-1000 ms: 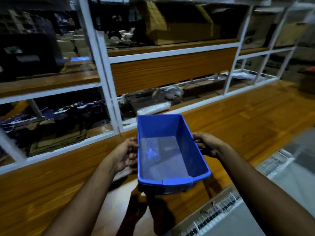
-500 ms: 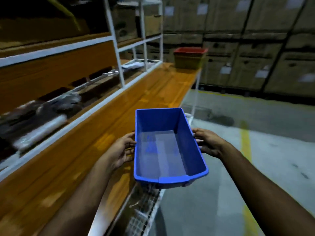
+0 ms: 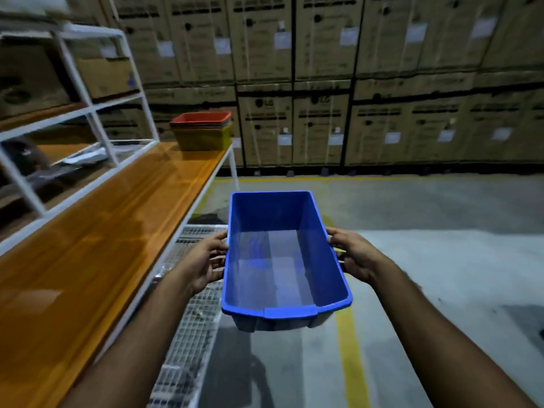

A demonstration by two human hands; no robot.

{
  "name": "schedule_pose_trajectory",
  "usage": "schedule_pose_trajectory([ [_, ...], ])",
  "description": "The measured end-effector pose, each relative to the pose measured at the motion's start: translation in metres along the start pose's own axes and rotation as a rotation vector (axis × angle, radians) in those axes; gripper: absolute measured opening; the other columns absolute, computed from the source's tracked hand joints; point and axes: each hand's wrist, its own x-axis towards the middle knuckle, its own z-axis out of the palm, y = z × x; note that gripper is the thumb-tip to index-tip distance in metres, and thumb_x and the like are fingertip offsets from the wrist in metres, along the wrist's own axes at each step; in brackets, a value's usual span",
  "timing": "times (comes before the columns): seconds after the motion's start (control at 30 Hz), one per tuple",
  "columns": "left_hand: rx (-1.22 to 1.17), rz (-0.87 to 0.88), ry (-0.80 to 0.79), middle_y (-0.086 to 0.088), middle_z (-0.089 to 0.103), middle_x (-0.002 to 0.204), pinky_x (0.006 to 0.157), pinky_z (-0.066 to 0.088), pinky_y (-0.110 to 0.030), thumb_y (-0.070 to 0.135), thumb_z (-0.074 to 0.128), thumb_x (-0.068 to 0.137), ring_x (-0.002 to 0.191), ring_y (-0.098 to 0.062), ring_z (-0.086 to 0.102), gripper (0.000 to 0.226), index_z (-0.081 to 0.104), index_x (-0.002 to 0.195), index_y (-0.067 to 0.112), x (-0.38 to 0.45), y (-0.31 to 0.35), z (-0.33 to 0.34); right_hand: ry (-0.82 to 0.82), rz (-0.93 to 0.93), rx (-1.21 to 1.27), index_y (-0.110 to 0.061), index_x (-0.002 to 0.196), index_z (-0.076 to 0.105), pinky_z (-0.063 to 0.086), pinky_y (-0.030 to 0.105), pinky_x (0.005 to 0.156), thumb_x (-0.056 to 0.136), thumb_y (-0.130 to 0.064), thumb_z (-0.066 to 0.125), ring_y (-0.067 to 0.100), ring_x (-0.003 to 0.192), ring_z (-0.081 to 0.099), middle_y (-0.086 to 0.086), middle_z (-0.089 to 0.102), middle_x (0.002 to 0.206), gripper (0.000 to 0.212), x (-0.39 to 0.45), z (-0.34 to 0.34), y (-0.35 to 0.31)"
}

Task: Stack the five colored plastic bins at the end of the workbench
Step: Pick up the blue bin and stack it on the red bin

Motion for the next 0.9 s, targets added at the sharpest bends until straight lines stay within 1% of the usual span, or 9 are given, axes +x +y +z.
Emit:
schedule_pose_trajectory([
  [0.13, 0.02, 0.021, -0.053, -0.009, 0.056, 0.097, 0.053, 0.055, -0.029, 0.006, 0.044, 0.088, 0.07, -0.018, 0.054, 0.045, 0.061, 0.125, 0.024, 0.054, 0.011, 0.05, 0.046, -0.014, 0.021, -0.023, 0.128, 0.064, 0.052, 0.028, 0.055, 0.092, -0.009, 0.045, 0.014, 0.07, 0.056, 0.004, 0.063, 0.105, 0.043, 0.036, -0.056, -0.015],
  [0.2, 0.037, 0.018, -0.08, -0.009, 0.057, 0.1, 0.057, 0.055, -0.03, 0.006, 0.044, 0.087, 0.072, -0.017, 0.055, 0.046, 0.063, 0.124, 0.024, 0.087, 0.019, 0.073, 0.059, -0.028, 0.041, -0.023, 0.127, 0.065, 0.05, 0.029, 0.06, 0.092, -0.008, 0.044, 0.014, 0.075, 0.056, 0.005, 0.065, 0.107, 0.043, 0.059, -0.082, -0.024],
  [0.27, 0.045, 0.016, -0.104, -0.008, 0.057, 0.098, 0.057, 0.055, -0.028, 0.006, 0.045, 0.087, 0.071, -0.016, 0.054, 0.044, 0.066, 0.119, 0.025, 0.122, 0.028, 0.095, 0.073, -0.032, 0.046, -0.023, 0.125, 0.067, 0.048, 0.03, 0.064, 0.092, -0.009, 0.044, 0.015, 0.078, 0.057, 0.005, 0.066, 0.108, 0.043, 0.083, -0.106, -0.034],
  [0.43, 0.028, -0.007, -0.161, -0.008, 0.059, 0.1, 0.059, 0.055, -0.03, 0.007, 0.048, 0.087, 0.073, -0.017, 0.057, 0.037, 0.07, 0.111, 0.025, 0.232, 0.054, 0.142, 0.139, -0.048, 0.038, -0.022, 0.12, 0.07, 0.046, 0.029, 0.064, 0.092, -0.01, 0.045, 0.013, 0.074, 0.058, 0.003, 0.066, 0.103, 0.04, 0.163, -0.161, -0.067],
  [0.57, 0.029, -0.019, -0.21, -0.005, 0.06, 0.095, 0.061, 0.055, -0.029, 0.007, 0.048, 0.088, 0.071, -0.014, 0.055, 0.038, 0.069, 0.112, 0.026, 0.331, 0.087, 0.18, 0.185, -0.058, 0.049, -0.021, 0.12, 0.07, 0.048, 0.033, 0.068, 0.092, -0.008, 0.046, 0.017, 0.082, 0.058, 0.004, 0.067, 0.102, 0.039, 0.239, -0.202, -0.105],
  [0.67, 0.019, -0.025, -0.253, -0.006, 0.062, 0.096, 0.057, 0.056, -0.027, 0.006, 0.047, 0.088, 0.071, -0.014, 0.057, 0.04, 0.066, 0.118, 0.025, 0.399, 0.113, 0.207, 0.179, -0.085, 0.068, -0.024, 0.114, 0.073, 0.047, 0.031, 0.064, 0.092, -0.008, 0.044, 0.014, 0.076, 0.057, 0.002, 0.068, 0.098, 0.04, 0.296, -0.232, -0.137],
  [0.73, 0.004, -0.024, -0.279, -0.006, 0.064, 0.094, 0.056, 0.056, -0.026, 0.005, 0.046, 0.089, 0.068, -0.013, 0.059, 0.04, 0.065, 0.119, 0.022, 0.436, 0.132, 0.223, 0.183, -0.093, 0.063, -0.024, 0.118, 0.071, 0.048, 0.026, 0.06, 0.091, -0.009, 0.044, 0.011, 0.07, 0.056, 0.001, 0.067, 0.098, 0.041, 0.332, -0.249, -0.156],
  [0.8, 0.015, -0.036, -0.274, -0.005, 0.064, 0.093, 0.055, 0.056, -0.025, 0.005, 0.045, 0.089, 0.066, -0.012, 0.06, 0.04, 0.064, 0.12, 0.022, 0.471, 0.15, 0.239, 0.188, -0.075, 0.037, -0.024, 0.121, 0.069, 0.049, 0.025, 0.057, 0.091, -0.01, 0.043, 0.01, 0.069, 0.056, 0.001, 0.066, 0.098, 0.042, 0.369, -0.263, -0.17],
  [0.9, -0.004, -0.026, -0.252, -0.006, 0.062, 0.094, 0.054, 0.056, -0.024, 0.005, 0.045, 0.089, 0.07, -0.013, 0.058, 0.04, 0.064, 0.12, 0.023, 0.529, 0.171, 0.259, 0.186, -0.089, 0.07, -0.025, 0.116, 0.072, 0.05, 0.025, 0.055, 0.092, -0.009, 0.044, 0.012, 0.068, 0.057, 0.003, 0.068, 0.096, 0.04, 0.43, -0.287, -0.191],
])
